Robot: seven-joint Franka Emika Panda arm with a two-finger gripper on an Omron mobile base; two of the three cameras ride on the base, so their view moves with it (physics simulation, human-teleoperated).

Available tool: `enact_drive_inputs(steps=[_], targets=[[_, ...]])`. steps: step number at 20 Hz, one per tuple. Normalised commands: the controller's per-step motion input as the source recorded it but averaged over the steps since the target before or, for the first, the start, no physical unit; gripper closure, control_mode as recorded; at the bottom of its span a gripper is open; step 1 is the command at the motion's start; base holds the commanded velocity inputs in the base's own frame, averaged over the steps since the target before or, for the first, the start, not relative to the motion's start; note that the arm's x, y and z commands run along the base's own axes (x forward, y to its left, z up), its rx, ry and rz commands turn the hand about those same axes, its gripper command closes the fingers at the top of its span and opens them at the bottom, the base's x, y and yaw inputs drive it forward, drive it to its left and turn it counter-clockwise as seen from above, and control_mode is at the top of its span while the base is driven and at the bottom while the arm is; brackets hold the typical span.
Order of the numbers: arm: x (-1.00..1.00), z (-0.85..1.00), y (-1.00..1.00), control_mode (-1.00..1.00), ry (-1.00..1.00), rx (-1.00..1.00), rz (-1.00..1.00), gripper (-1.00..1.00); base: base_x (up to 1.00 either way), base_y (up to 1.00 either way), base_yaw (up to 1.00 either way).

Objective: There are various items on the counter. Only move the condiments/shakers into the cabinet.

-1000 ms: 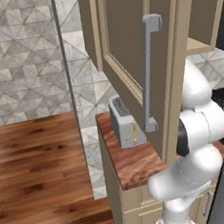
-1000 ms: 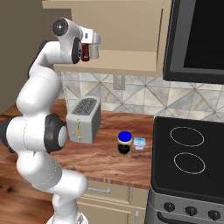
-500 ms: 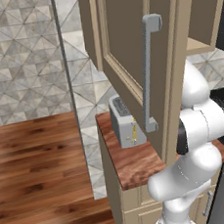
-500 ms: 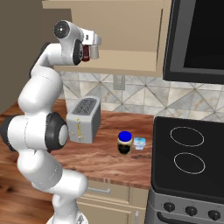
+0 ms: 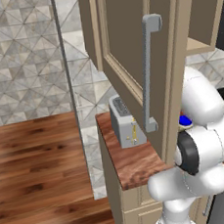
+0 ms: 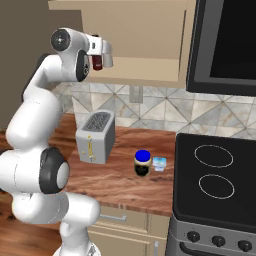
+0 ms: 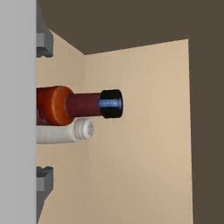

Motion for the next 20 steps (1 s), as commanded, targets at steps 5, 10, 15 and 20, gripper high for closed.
enact_drive_inputs(steps=[5, 10, 15, 20], targets=[[-0.99, 0.0, -0.57, -1.0, -0.16, 0.04, 0.0, -1.0, 0.0, 0.0, 0.0], [-1.0, 0.0, -0.68, -1.0, -0.12, 0.1, 0.0, -1.0, 0.0, 0.0, 0.0], [-1.0, -0.07, -0.66, -1.0, -0.06, 0.07, 0.0, -1.0, 0.0, 0.0, 0.0], [-1.0, -0.23, -0.53, -1.0, 0.01, 0.01, -0.04, -1.0, 0.0, 0.0, 0.0]])
